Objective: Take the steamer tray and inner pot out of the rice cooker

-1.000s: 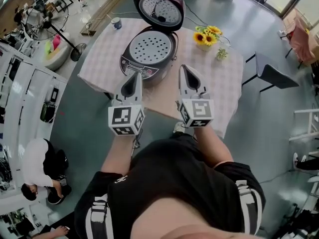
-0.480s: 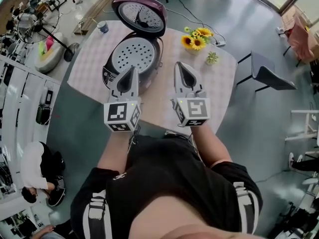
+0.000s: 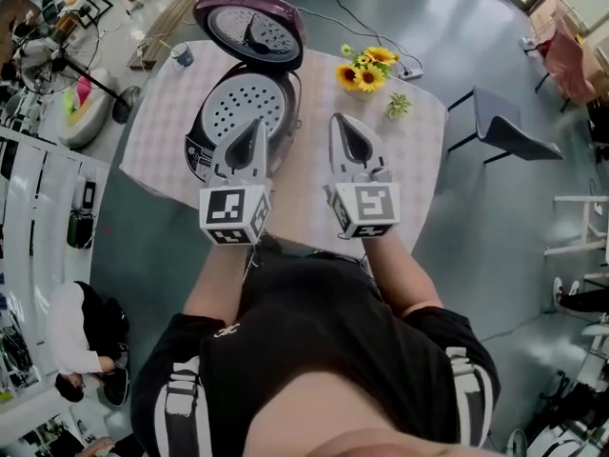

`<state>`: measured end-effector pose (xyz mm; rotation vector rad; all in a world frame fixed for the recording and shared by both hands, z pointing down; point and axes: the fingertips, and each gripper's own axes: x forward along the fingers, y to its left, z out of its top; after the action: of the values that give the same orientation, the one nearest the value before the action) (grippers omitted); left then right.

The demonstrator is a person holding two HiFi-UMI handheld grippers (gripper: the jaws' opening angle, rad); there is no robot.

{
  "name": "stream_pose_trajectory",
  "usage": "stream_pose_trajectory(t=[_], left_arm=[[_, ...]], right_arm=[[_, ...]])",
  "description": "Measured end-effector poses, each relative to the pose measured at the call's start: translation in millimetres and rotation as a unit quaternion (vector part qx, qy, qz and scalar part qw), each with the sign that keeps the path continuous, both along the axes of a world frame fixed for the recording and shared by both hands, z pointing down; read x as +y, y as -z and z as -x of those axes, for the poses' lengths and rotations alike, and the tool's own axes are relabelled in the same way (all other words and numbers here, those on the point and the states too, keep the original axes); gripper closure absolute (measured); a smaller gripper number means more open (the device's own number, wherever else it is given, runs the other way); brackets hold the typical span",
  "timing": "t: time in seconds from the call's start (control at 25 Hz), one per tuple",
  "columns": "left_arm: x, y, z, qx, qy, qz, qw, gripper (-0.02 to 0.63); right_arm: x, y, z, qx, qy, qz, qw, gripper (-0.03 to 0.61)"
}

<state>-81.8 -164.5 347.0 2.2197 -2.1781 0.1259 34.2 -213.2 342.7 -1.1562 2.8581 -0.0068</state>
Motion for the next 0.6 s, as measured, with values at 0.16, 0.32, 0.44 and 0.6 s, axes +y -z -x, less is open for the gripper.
stream_pose_trajectory(t=[0.16,0.32,0.44,0.6], left_arm=[[-10,-2,12,-0.006,-0.021,0.008,0.9997,0.611],[-20,-1,38,-0.001,-0.036,0.006,0.9993,0.611],[-27,-2,58,0.003,-0.05,0.007,0.9987,0.611],[-33,-5,83,0.002,-0.069,0.008,0.9976,0.611]], right_arm=[[-6,-3,13,0.003,-0.02,0.005,1.0,0.577],[-11,-4,35,0.005,-0.036,0.007,0.999,0.577],[-15,-3,50,0.007,-0.053,0.006,0.999,0.577],[-19,-8,71,0.012,-0.075,0.007,0.997,0.577]])
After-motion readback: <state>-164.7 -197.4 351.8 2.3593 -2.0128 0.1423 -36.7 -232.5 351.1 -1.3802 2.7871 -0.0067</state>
